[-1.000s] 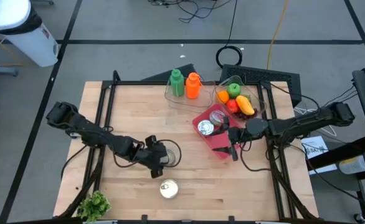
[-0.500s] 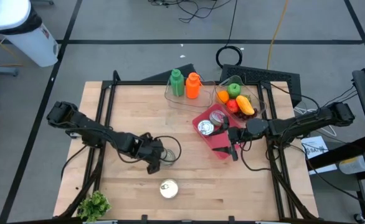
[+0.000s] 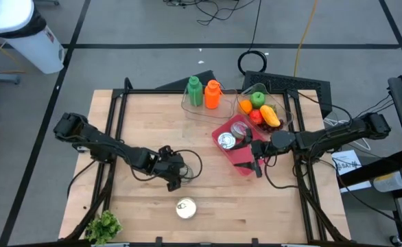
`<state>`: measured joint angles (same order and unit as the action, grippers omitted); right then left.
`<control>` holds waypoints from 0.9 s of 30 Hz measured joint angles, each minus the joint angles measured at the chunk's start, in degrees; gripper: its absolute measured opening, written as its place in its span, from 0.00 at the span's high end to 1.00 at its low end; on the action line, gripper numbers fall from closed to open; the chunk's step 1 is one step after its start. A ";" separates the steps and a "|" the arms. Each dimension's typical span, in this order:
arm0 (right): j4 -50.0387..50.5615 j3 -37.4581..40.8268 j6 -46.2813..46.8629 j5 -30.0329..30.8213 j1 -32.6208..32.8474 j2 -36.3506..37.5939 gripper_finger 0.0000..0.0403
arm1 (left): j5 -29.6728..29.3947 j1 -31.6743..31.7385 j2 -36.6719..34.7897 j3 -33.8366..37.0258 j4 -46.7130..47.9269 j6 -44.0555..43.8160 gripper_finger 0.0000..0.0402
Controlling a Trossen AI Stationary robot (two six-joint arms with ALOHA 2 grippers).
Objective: Pick & Place Food Item
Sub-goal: Put the top blue and pink tuna can into the pink bin
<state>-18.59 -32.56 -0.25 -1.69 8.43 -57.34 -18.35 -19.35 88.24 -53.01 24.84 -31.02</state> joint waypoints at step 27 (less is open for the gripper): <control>0.01 0.00 -0.16 0.01 -0.02 0.02 0.31 | 13.87 1.33 2.97 -0.26 -8.30 6.20 0.12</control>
<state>-18.58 -32.56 -0.42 -1.68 8.40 -57.32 -4.48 -18.02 91.21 -53.28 16.54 -24.82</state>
